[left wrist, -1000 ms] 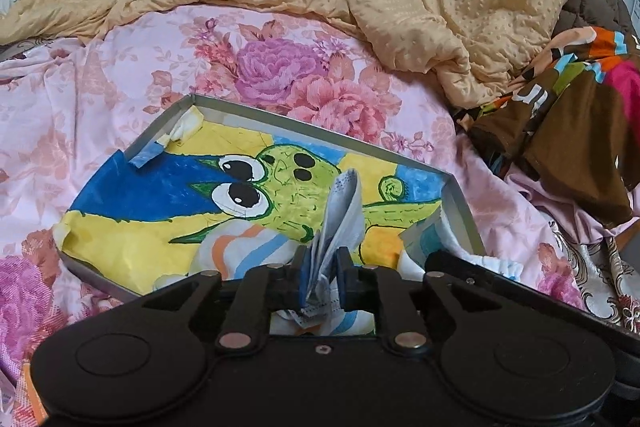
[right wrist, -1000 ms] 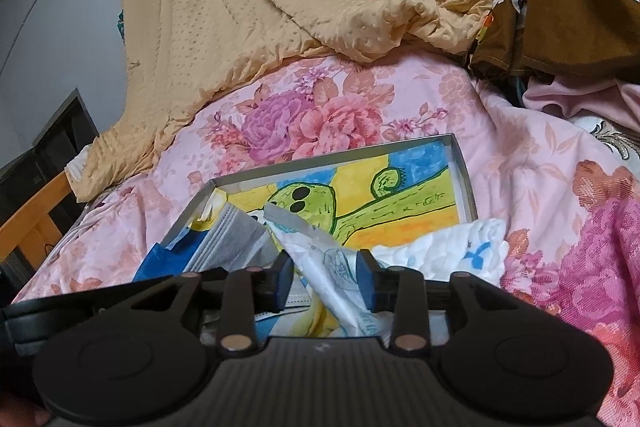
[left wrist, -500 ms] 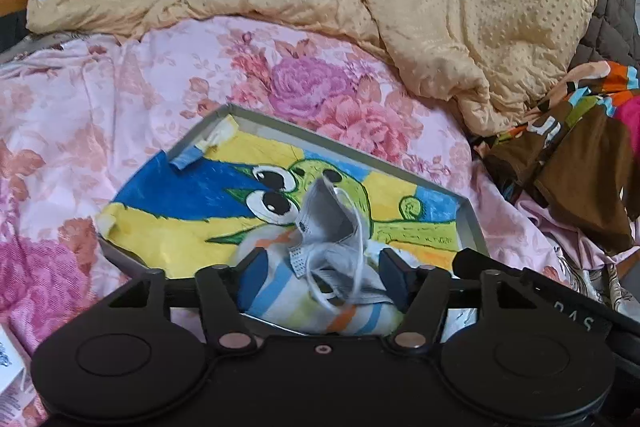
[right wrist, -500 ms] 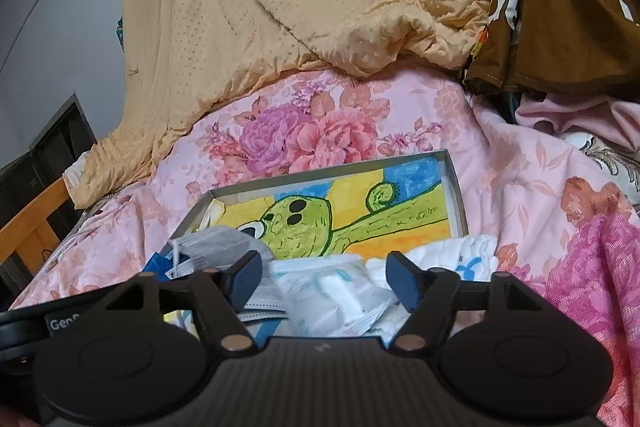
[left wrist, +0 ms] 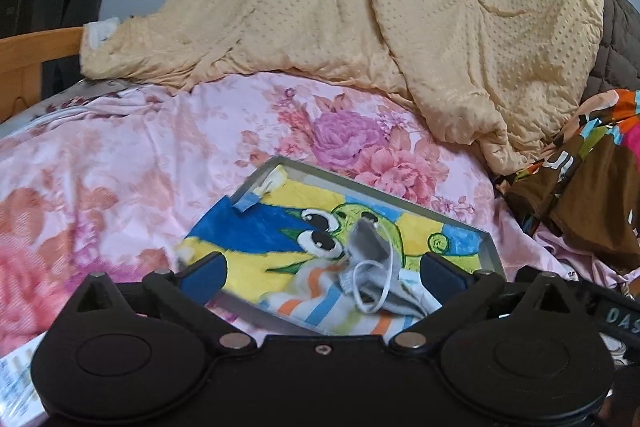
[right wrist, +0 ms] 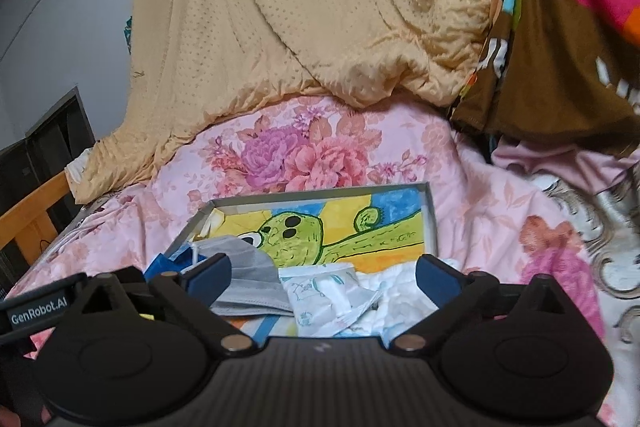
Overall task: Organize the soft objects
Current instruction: 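Lower the grey mask into the tray and open the left tool, then move both open tools back over the pile of items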
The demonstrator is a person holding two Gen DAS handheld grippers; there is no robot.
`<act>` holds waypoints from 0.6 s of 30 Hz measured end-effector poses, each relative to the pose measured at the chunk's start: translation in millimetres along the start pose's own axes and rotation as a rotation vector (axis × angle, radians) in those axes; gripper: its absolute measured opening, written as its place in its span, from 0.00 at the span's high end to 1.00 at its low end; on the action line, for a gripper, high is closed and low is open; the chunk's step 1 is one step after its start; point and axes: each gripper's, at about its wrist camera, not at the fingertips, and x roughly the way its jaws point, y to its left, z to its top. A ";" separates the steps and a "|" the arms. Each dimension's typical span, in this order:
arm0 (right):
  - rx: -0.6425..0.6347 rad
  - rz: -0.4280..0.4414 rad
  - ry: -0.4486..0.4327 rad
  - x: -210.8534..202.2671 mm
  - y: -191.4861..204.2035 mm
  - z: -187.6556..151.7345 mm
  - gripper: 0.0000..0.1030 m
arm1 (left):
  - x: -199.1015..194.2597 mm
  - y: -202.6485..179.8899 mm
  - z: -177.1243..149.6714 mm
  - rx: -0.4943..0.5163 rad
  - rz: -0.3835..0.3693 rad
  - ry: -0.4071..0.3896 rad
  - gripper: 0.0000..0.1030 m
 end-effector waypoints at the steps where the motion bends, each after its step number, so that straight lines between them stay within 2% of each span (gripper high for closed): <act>1: -0.012 -0.005 -0.006 -6.9 2.2 -0.1 0.00 | -6.6 2.1 -1.2 -0.006 0.001 0.003 0.01; 8: -0.128 -0.070 -0.029 -54.1 20.8 -7.7 0.00 | -55.8 12.7 -11.4 -0.031 0.004 0.010 0.01; 18: -0.178 -0.063 -0.007 -114.0 37.4 -38.8 0.00 | -113.7 29.9 -30.8 0.005 0.001 0.057 0.01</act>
